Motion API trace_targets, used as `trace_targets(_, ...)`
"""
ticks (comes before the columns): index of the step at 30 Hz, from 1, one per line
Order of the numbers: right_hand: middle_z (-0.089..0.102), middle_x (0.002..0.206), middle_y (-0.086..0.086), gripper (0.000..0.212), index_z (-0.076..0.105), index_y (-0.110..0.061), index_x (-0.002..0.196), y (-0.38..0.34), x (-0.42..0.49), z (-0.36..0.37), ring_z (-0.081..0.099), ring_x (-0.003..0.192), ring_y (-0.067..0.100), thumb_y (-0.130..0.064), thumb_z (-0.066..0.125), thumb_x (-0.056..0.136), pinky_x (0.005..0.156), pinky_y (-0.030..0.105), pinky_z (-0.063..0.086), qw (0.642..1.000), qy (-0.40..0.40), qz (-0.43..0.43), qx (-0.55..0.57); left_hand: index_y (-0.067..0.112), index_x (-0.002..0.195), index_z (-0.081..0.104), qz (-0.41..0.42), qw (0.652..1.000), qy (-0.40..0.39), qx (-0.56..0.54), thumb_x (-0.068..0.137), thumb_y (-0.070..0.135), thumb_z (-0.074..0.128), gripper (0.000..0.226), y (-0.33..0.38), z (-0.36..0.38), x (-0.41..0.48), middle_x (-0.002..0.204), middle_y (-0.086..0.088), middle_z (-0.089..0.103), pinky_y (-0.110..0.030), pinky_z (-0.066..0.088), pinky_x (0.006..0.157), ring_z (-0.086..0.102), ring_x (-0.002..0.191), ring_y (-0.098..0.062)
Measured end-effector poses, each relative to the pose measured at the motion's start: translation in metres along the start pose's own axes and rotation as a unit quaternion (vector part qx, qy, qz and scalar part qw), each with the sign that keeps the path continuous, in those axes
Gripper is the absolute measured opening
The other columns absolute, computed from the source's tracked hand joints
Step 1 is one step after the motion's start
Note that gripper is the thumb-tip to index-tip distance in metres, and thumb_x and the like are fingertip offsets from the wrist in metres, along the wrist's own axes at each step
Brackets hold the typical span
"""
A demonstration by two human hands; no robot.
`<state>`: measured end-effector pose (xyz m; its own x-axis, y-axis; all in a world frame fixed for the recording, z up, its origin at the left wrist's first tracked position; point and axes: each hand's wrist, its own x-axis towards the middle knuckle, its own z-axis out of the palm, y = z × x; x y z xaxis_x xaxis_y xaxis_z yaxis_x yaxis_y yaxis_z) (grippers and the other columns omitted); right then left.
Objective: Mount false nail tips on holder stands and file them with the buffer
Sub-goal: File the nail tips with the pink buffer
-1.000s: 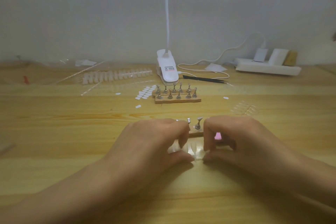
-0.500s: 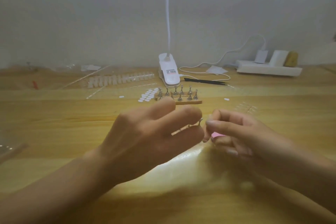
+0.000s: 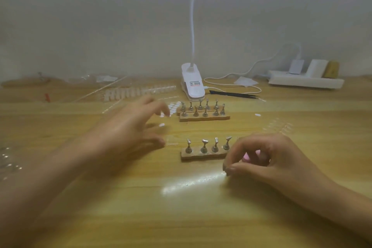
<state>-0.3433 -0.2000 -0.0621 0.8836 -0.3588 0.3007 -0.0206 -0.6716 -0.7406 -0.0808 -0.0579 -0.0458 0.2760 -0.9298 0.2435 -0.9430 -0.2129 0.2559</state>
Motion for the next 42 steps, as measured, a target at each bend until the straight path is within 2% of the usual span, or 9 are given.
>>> trace_targets(3,0.071,0.075,-0.02,0.023,0.075,-0.034,0.079,-0.001,-0.001,0.0,0.049,0.061,0.005,-0.055,0.07,0.07,0.058,0.011,0.038,0.998,0.017,-0.032,-0.046,0.035,0.093,0.059,0.129,0.98,0.149,0.0,0.079,0.045,0.067,0.019,0.031,-0.006,-0.003,0.086,0.023,0.051,-0.015,0.035,0.057,0.05,0.067,0.006)
trace_targets(6,0.066,0.069,-0.022,0.023,0.073,-0.039,0.083,-0.003,-0.002,0.002,0.05,0.062,0.006,-0.059,0.074,0.071,0.056,0.012,0.037,0.995,0.037,-0.062,-0.072,0.028,0.083,0.062,0.194,0.954,0.06,-0.22,0.079,0.039,0.074,0.016,0.077,0.004,-0.016,0.076,0.02,0.06,-0.003,0.034,0.054,0.052,0.06,0.003)
trace_targets(12,0.059,0.067,-0.022,0.023,0.069,-0.036,0.081,-0.004,-0.004,0.005,0.053,0.066,0.011,-0.05,0.077,0.065,0.054,0.024,0.043,0.988,0.038,-0.078,-0.131,0.026,0.08,0.062,0.123,0.917,-0.039,-0.377,0.085,0.016,0.075,0.017,0.092,0.03,-0.028,0.079,0.017,0.064,-0.011,0.041,0.051,0.058,0.054,-0.007)
trace_targets(17,0.059,0.076,-0.014,0.024,0.066,-0.032,0.08,-0.003,0.009,-0.021,0.045,0.062,0.003,-0.049,0.079,0.069,0.055,0.009,0.033,0.995,0.012,-0.087,-0.039,0.017,0.081,0.064,0.046,0.881,-0.055,-0.467,0.09,0.017,0.07,0.01,0.09,0.033,-0.03,0.068,0.01,0.066,-0.019,0.039,0.041,0.057,0.048,0.001)
trace_targets(23,0.048,0.105,-0.028,0.05,0.051,-0.049,0.105,0.026,0.02,-0.053,0.05,0.089,-0.005,-0.074,0.064,0.063,0.068,0.016,0.038,0.954,-0.155,0.025,-0.254,0.027,0.083,0.063,0.156,0.958,0.008,-0.239,0.087,0.016,0.074,0.016,0.086,0.044,-0.032,0.088,0.013,0.061,-0.008,0.043,0.059,0.063,0.082,-0.007)
trace_targets(26,0.054,0.105,-0.026,0.039,0.053,-0.047,0.102,0.03,0.02,-0.055,0.051,0.082,0.004,-0.064,0.068,0.071,0.068,0.019,0.042,0.966,-0.16,0.052,-0.198,0.033,0.089,0.057,0.158,0.975,0.049,-0.146,0.089,0.03,0.066,0.01,0.088,0.047,-0.034,0.098,0.02,0.064,-0.031,0.054,0.068,0.061,0.096,-0.003)
trace_targets(36,0.058,0.097,-0.025,0.029,0.062,-0.037,0.085,0.034,0.021,-0.04,0.055,0.077,0.013,-0.062,0.065,0.072,0.065,0.021,0.045,0.984,-0.062,0.02,-0.169,0.021,0.085,0.065,0.12,0.966,0.05,-0.222,0.088,0.021,0.072,0.008,0.081,0.05,-0.026,0.106,0.021,0.071,-0.035,0.051,0.091,0.062,0.107,-0.001)
trace_targets(39,0.062,0.096,-0.025,0.023,0.063,-0.036,0.087,0.029,0.019,-0.037,0.056,0.078,0.011,-0.056,0.069,0.076,0.061,0.014,0.042,0.985,-0.056,-0.005,-0.161,0.021,0.079,0.072,0.079,0.938,0.035,-0.336,0.082,0.019,0.077,0.007,0.08,0.045,-0.024,0.097,0.013,0.071,-0.015,0.05,0.077,0.066,0.097,-0.006)
trace_targets(42,0.066,0.091,-0.022,0.016,0.069,-0.034,0.086,0.019,0.016,-0.029,0.06,0.076,0.01,-0.043,0.079,0.076,0.058,0.009,0.042,0.992,-0.063,-0.025,-0.108,0.025,0.072,0.074,0.022,0.901,0.045,-0.43,0.071,0.032,0.08,0.01,0.078,0.042,-0.021,0.085,0.012,0.065,-0.022,0.05,0.068,0.063,0.083,-0.018)
